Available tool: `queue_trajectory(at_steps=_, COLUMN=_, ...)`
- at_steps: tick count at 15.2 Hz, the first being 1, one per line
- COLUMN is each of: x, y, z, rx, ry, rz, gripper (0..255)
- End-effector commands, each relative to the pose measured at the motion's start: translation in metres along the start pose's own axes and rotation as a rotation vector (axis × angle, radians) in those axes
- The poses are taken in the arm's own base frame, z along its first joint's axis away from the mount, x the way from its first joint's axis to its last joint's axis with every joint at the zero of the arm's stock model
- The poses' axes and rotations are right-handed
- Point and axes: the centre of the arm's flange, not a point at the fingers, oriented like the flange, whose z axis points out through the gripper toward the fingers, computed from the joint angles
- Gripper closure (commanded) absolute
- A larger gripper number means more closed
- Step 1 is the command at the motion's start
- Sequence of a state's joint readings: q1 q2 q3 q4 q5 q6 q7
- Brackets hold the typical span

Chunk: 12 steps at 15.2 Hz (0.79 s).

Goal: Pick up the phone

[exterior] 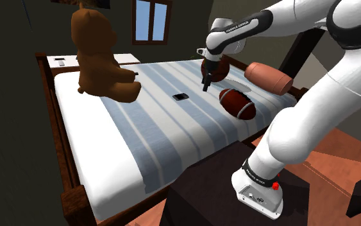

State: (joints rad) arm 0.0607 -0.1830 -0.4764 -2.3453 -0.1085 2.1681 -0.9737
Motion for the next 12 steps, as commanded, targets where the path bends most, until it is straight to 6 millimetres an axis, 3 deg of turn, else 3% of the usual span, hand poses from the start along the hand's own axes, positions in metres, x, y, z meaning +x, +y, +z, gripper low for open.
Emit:
queue_trajectory(at_steps=1, x=0.008, y=0.021, z=0.015, rx=-0.001, ry=0.002, rz=-0.064, gripper=0)
queue_trajectory(at_steps=12, x=0.065, y=0.124, z=0.1, rx=0.004, ry=0.015, rz=-0.384, gripper=0)
